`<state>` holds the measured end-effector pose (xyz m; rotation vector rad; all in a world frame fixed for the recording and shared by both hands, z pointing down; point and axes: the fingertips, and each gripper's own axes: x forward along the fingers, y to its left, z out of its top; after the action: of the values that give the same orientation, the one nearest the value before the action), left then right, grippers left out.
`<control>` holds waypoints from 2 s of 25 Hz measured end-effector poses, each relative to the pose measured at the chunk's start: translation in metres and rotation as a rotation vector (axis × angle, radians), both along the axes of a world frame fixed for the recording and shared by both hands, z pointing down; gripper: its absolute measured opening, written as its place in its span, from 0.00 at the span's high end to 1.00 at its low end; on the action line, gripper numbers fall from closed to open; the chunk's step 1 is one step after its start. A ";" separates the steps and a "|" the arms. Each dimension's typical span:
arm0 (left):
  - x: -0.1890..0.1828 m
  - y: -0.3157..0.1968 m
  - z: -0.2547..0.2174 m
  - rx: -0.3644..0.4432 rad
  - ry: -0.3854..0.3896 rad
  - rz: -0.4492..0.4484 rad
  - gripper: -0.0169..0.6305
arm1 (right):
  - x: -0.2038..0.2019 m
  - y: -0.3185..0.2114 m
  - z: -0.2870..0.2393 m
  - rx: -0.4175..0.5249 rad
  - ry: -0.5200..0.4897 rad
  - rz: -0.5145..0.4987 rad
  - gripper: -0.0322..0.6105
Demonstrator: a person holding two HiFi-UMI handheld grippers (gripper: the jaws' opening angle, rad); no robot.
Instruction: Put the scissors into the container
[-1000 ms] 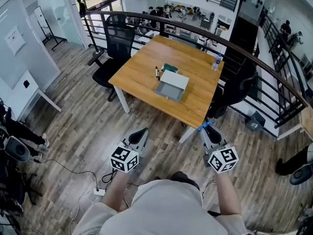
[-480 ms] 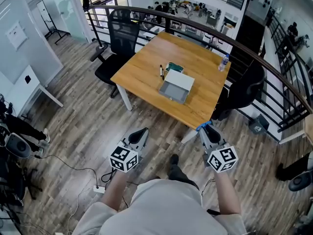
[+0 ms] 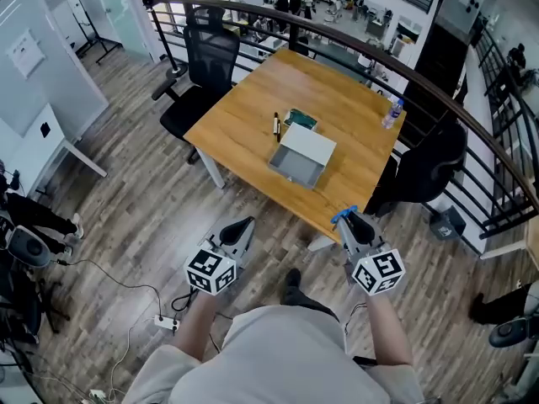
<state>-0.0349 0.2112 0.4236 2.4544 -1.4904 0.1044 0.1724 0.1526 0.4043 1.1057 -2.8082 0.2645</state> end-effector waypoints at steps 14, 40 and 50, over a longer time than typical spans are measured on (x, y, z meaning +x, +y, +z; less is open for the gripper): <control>0.035 -0.114 0.014 -0.049 -0.037 -0.062 0.99 | 0.021 -0.125 0.031 -0.044 -0.011 -0.093 0.82; 0.012 -0.241 0.042 -0.125 -0.024 -0.027 0.98 | -0.004 -0.239 0.068 -0.127 0.024 -0.074 0.82; -0.031 -0.312 0.069 -0.184 0.005 0.092 0.99 | -0.046 -0.288 0.100 -0.191 0.099 0.000 0.81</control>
<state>-0.0661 -0.1009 0.4929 2.3728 -1.3026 0.2416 0.1264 -0.1356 0.5044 1.0455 -2.6326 0.4548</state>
